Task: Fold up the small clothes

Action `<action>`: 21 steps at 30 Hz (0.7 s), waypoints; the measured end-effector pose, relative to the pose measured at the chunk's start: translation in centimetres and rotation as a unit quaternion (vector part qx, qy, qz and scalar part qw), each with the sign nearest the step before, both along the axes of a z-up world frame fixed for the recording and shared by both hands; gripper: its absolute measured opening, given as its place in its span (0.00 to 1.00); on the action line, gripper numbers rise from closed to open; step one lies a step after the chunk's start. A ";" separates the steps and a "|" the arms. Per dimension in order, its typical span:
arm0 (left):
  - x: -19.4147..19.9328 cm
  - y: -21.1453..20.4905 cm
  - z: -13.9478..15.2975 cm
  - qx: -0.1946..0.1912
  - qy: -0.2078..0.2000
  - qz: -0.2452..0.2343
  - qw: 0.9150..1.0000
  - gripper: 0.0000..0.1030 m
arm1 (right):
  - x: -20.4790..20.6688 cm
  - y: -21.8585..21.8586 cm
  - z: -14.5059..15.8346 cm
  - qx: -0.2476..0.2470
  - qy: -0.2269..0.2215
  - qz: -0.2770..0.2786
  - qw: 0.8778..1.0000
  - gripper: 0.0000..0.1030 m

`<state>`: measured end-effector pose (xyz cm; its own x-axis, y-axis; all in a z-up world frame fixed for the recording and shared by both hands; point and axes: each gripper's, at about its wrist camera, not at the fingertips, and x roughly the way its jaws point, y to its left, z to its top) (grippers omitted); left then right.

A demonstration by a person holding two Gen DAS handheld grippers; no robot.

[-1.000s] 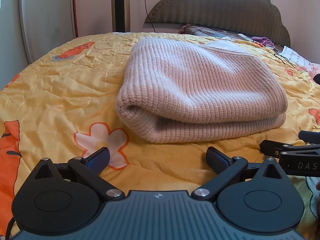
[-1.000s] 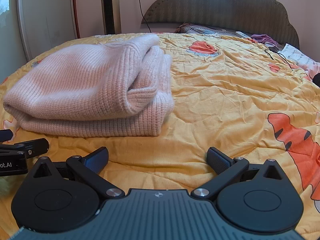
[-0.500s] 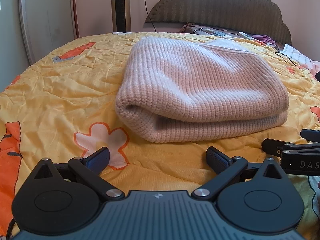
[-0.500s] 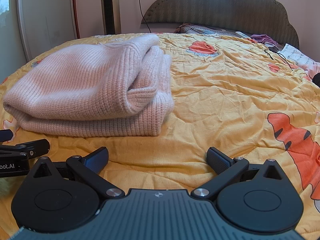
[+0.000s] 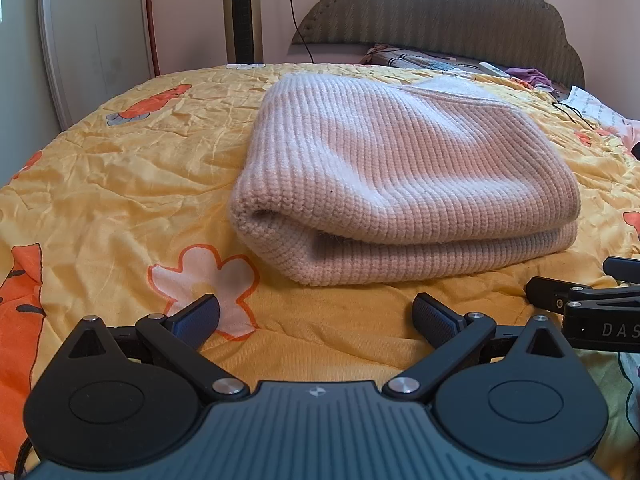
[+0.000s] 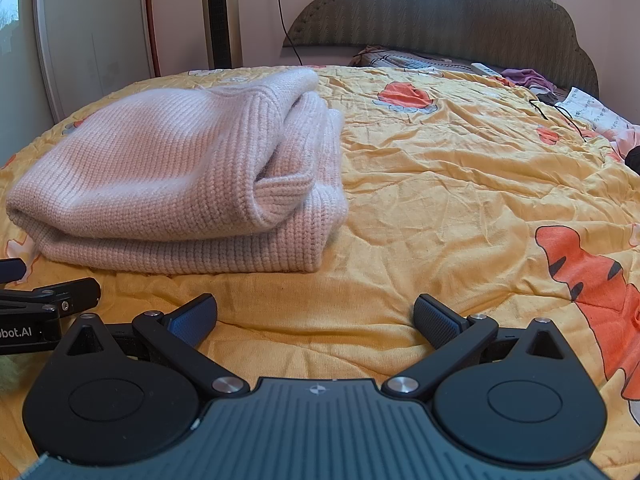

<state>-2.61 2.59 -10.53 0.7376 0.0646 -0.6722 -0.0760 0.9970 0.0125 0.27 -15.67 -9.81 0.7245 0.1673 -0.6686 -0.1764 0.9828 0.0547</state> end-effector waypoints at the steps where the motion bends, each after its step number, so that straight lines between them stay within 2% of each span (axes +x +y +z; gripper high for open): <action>1: 0.0 0.0 0.0 0.000 0.000 0.000 1.000 1.00 | 0.0 0.0 0.0 0.000 0.000 0.000 1.000 1.00; 21: 0.4 0.1 0.0 -0.001 0.005 0.004 1.000 1.00 | 0.0 0.0 0.0 0.000 0.000 0.000 1.000 1.00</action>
